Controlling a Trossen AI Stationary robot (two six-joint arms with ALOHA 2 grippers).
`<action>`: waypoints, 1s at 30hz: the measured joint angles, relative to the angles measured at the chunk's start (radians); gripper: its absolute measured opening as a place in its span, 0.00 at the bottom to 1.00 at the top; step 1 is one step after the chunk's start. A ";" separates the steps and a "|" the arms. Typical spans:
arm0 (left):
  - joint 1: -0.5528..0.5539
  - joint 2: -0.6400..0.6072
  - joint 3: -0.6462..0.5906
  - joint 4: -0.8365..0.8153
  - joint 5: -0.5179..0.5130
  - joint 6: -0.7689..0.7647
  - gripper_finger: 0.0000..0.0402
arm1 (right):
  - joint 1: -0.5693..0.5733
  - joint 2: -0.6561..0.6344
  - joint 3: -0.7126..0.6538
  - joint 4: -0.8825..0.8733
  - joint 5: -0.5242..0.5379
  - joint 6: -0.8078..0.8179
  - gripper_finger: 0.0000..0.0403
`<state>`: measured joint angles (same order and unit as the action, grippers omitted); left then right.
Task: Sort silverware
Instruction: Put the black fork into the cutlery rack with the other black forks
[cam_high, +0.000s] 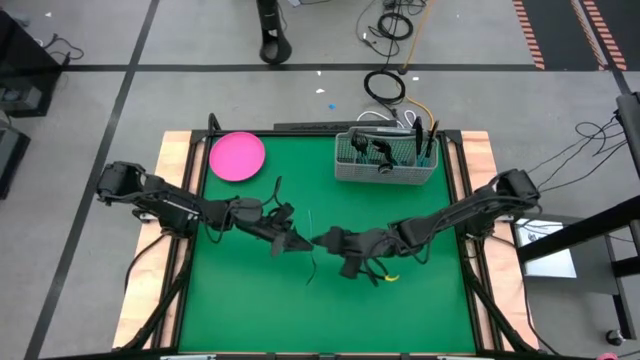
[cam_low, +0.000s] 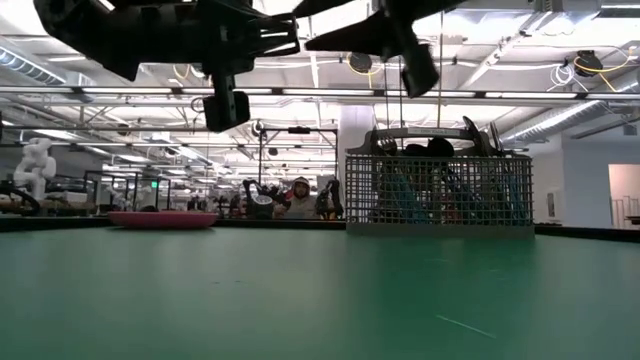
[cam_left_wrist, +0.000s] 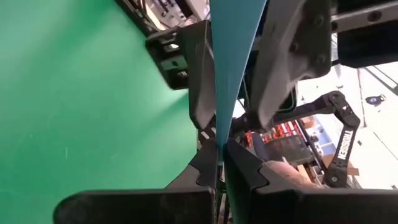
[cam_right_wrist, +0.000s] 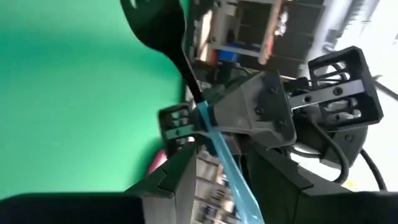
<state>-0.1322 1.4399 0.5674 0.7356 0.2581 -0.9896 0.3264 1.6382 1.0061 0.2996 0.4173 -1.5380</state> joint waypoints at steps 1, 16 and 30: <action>0.000 0.000 0.003 -0.005 0.000 0.000 0.03 | 0.000 0.013 0.000 0.034 0.008 -0.020 0.32; -0.001 0.000 0.010 -0.017 0.018 0.000 0.03 | 0.010 0.090 0.000 0.155 0.117 -0.161 0.23; 0.042 0.000 0.010 -0.006 0.089 0.100 0.26 | 0.027 0.087 0.000 0.127 0.142 -0.063 0.01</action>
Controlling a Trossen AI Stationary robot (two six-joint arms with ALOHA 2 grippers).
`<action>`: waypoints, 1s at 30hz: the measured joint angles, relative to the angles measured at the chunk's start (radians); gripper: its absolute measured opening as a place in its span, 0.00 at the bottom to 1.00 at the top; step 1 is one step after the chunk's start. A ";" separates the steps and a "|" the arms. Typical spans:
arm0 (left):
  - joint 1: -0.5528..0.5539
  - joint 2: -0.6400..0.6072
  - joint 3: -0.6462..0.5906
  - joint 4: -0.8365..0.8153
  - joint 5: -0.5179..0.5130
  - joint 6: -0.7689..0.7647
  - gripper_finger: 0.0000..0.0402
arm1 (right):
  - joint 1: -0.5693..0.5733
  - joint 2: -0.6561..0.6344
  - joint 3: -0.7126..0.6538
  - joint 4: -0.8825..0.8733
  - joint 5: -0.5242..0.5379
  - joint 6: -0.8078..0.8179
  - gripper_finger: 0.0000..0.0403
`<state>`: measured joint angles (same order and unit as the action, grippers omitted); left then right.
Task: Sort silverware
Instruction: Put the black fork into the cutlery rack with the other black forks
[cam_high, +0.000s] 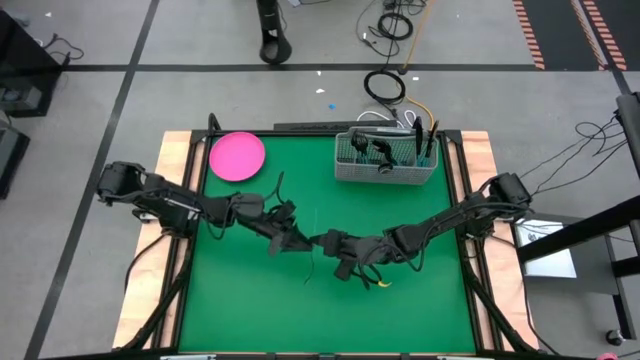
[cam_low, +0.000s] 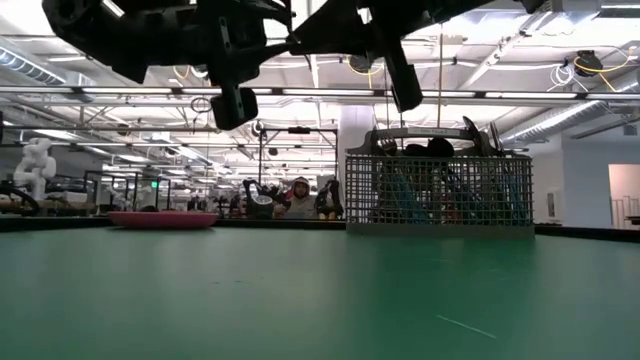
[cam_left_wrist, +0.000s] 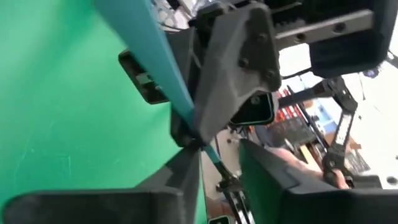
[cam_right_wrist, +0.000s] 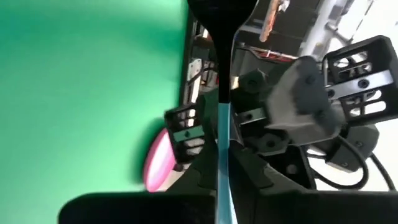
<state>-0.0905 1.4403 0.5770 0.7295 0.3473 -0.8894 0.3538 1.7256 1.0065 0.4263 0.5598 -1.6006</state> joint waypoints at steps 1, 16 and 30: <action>0.011 0.000 0.000 0.002 0.022 0.011 0.30 | 0.000 -0.001 0.000 -0.012 0.000 0.017 0.01; 0.183 -0.133 0.000 -0.139 0.084 0.343 0.53 | -0.161 -0.366 -0.002 -0.489 -0.182 0.788 0.00; 0.016 -0.370 -0.036 -0.185 -0.290 0.956 0.53 | -0.640 -0.576 -0.224 -0.317 -0.456 1.209 0.00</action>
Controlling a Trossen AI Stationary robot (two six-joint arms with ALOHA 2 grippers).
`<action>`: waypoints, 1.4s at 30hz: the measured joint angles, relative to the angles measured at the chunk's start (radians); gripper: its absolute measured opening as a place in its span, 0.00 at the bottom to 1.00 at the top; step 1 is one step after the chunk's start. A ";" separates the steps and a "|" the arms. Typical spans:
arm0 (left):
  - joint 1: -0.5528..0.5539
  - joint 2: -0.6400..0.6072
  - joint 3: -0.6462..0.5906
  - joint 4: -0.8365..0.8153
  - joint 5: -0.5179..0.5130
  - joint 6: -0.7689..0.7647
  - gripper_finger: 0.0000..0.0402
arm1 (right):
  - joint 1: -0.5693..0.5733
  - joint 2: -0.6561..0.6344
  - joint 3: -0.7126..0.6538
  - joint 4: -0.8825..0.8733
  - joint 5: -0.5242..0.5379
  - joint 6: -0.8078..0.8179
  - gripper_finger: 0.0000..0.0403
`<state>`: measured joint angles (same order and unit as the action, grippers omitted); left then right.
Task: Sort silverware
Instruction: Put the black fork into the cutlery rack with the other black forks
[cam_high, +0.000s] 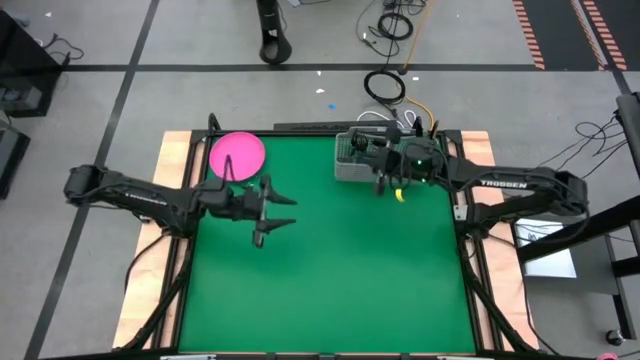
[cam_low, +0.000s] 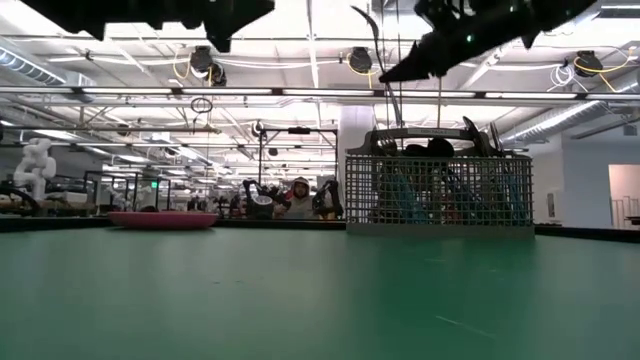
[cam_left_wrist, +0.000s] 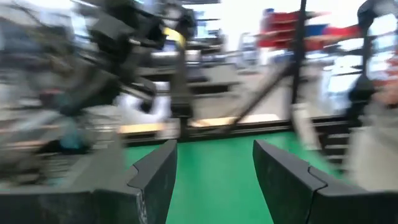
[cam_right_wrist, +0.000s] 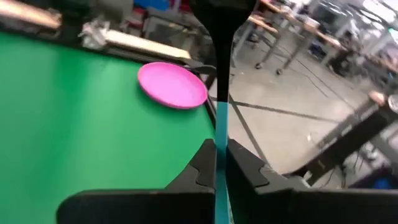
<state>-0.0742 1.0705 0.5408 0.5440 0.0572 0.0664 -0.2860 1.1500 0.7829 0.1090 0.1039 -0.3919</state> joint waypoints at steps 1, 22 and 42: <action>-0.004 -0.011 -0.009 0.002 -0.056 0.025 0.53 | -0.016 0.000 -0.017 0.025 -0.001 0.029 0.00; 0.000 -0.033 -0.074 -0.029 -0.458 0.078 0.53 | -0.129 0.006 -0.256 0.313 0.156 0.277 0.00; -0.008 -0.033 -0.073 -0.029 -0.454 0.070 0.53 | -0.131 0.006 -0.259 0.299 0.156 0.327 0.11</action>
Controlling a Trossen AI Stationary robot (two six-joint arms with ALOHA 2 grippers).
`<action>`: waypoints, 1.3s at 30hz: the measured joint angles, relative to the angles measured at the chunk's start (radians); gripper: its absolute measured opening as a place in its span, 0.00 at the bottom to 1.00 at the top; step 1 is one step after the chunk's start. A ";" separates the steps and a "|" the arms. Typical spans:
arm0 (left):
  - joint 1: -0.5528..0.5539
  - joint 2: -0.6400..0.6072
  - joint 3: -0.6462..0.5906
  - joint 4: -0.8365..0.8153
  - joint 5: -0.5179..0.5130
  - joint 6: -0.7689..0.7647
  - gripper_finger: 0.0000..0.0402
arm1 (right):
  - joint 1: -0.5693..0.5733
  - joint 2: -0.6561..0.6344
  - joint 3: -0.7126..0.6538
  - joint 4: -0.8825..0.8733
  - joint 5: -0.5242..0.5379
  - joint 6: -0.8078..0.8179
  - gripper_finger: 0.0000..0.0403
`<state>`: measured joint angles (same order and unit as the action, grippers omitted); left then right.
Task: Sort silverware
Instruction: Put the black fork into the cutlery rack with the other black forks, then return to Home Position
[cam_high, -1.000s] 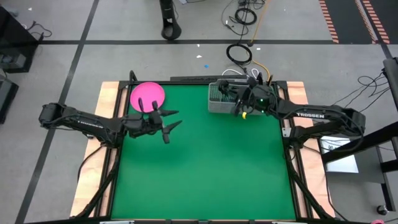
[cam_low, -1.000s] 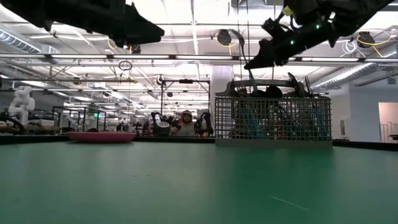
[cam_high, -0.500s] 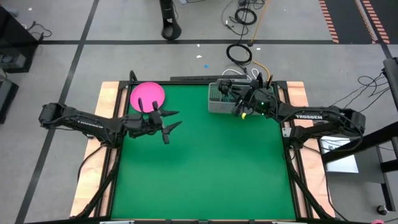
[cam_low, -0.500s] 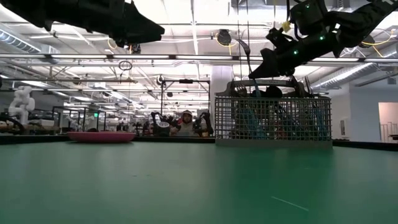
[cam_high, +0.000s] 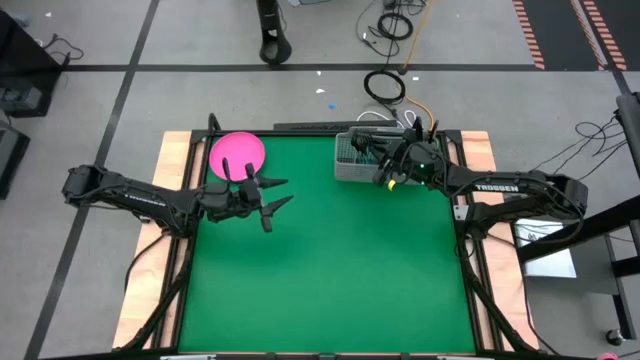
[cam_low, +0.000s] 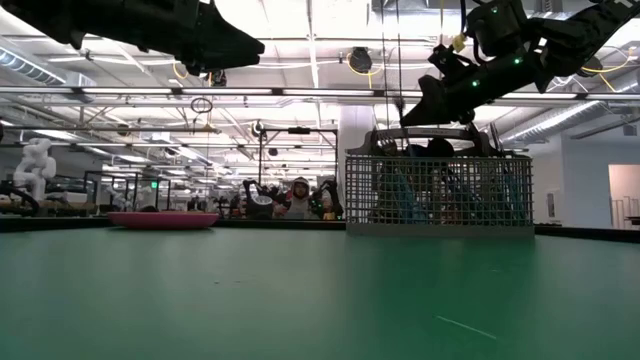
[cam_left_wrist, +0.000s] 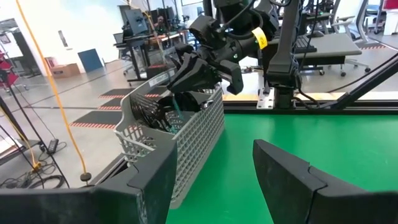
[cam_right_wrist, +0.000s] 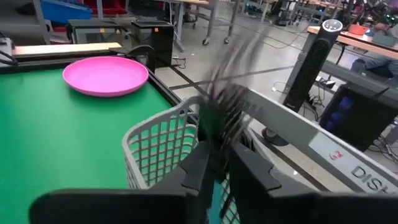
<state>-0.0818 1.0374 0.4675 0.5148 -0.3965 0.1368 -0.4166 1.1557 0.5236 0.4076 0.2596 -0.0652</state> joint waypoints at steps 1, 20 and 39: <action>0.000 0.000 0.000 0.000 0.000 0.000 0.53 | -0.001 0.000 0.000 -0.001 0.001 0.001 0.12; 0.000 0.000 0.000 0.000 0.010 -0.001 0.53 | 0.006 -0.056 0.032 0.031 0.001 0.002 0.30; -0.119 -0.257 0.001 -0.217 0.031 -0.126 0.53 | 0.123 -0.306 0.044 -0.171 -0.488 0.361 0.31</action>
<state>-0.2012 0.7806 0.4683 0.2975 -0.3656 0.0107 -0.2934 0.8494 0.5678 0.2364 -0.2287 0.2958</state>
